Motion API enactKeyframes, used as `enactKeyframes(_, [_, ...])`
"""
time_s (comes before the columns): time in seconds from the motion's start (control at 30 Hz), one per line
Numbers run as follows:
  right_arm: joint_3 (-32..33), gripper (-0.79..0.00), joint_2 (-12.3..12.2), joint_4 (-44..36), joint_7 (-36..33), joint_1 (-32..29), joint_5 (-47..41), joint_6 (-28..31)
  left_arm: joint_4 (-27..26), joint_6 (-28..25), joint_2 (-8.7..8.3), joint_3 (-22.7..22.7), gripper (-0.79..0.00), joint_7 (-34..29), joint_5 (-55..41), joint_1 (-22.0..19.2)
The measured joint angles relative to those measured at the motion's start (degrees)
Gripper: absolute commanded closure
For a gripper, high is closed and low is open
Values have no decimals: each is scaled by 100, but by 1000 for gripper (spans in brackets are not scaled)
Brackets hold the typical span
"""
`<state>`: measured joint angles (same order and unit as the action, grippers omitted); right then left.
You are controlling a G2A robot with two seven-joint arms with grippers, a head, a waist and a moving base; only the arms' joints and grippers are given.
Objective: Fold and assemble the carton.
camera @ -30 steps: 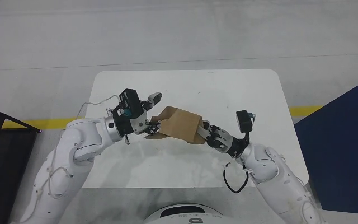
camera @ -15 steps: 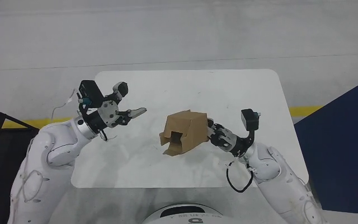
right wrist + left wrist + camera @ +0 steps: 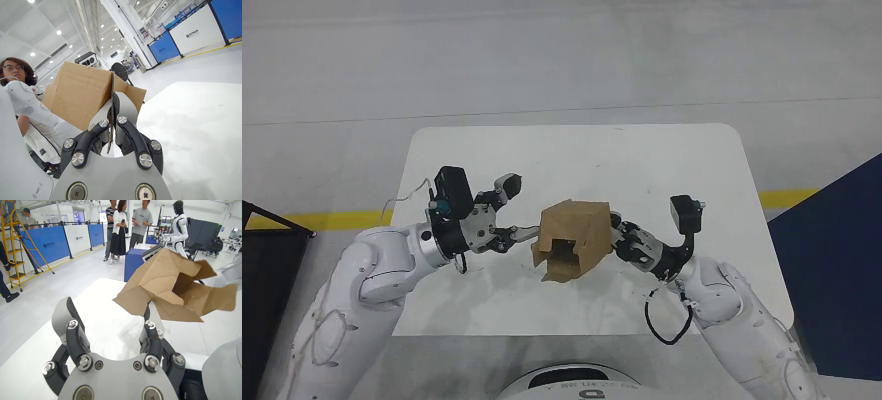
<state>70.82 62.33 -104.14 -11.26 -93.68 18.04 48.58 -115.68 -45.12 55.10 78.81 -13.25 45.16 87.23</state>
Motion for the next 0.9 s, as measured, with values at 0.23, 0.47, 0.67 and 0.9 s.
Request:
enactKeyframes(0.23, [12, 0, 2, 29, 21, -10, 59, -55, 99, 45, 15, -96, -748, -20, 84, -138])
enactKeyframes(0.47, [162, 0, -7, 118, 126, -18, 30, -32, 265, -77, -24, 209, -776, 33, -65, 109])
enactKeyframes(0.67, [134, 0, -4, 170, 61, 25, 41, -63, 180, -268, -51, 438, -785, 191, -334, 363])
enactKeyframes(0.9, [18, 0, 19, 240, -6, 146, 249, -234, -11, -353, -63, 410, -785, 9, -335, 382])
